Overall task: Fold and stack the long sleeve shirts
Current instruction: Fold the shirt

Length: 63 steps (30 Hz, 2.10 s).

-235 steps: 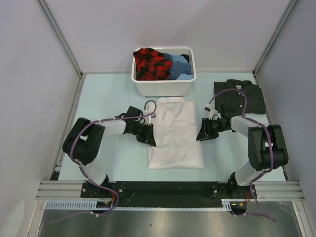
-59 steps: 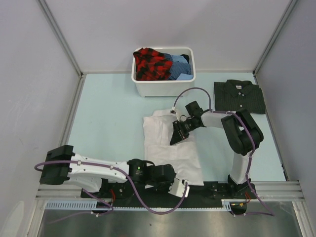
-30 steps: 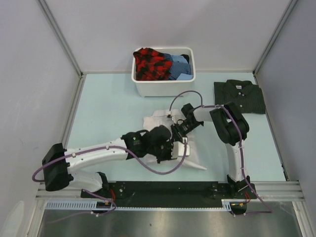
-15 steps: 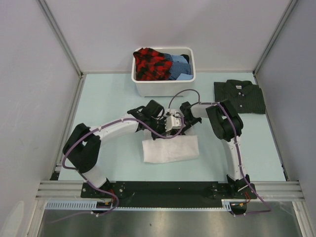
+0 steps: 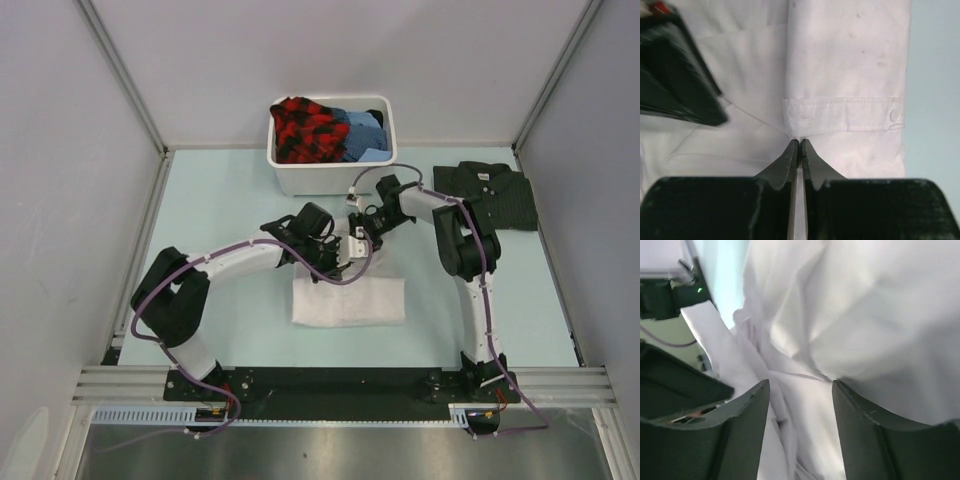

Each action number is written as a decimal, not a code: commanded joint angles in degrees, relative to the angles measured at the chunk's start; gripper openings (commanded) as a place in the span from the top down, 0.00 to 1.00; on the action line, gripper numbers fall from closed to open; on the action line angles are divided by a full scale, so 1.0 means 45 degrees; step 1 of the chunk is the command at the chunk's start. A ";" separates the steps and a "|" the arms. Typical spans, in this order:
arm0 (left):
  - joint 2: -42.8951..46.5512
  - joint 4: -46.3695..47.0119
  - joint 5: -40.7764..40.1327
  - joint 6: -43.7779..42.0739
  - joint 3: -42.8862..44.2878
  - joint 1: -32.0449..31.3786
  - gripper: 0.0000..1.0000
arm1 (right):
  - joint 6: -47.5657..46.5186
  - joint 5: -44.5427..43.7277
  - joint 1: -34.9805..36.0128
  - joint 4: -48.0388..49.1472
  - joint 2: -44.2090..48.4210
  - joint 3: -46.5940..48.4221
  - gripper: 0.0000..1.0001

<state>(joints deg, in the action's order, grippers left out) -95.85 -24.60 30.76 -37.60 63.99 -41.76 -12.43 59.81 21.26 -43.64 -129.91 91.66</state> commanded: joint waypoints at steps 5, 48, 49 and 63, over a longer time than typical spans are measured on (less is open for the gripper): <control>-0.1100 -0.0372 0.0527 -0.0121 0.0621 0.0664 0.90 | -0.1028 0.0067 -0.2182 -0.2331 0.0447 0.3088 0.33; -0.6084 0.0760 0.0032 0.5272 0.9141 0.4377 0.32 | -0.4816 0.1963 -0.2301 -0.7605 0.0623 0.2228 0.34; -0.5811 0.0663 0.0445 0.5155 0.8850 0.4377 0.31 | -0.4933 0.1885 -0.2321 -0.7704 0.0781 0.2500 0.34; 0.1260 -0.4416 0.3926 0.1873 0.1512 0.5119 0.25 | -0.5247 -0.1219 -0.3649 -0.5111 0.5703 -0.2119 0.28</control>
<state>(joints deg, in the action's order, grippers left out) -94.52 -38.70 45.67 -23.62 79.37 -19.90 -35.35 60.66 4.78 -74.15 -107.18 88.79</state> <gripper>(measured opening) 0.749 0.720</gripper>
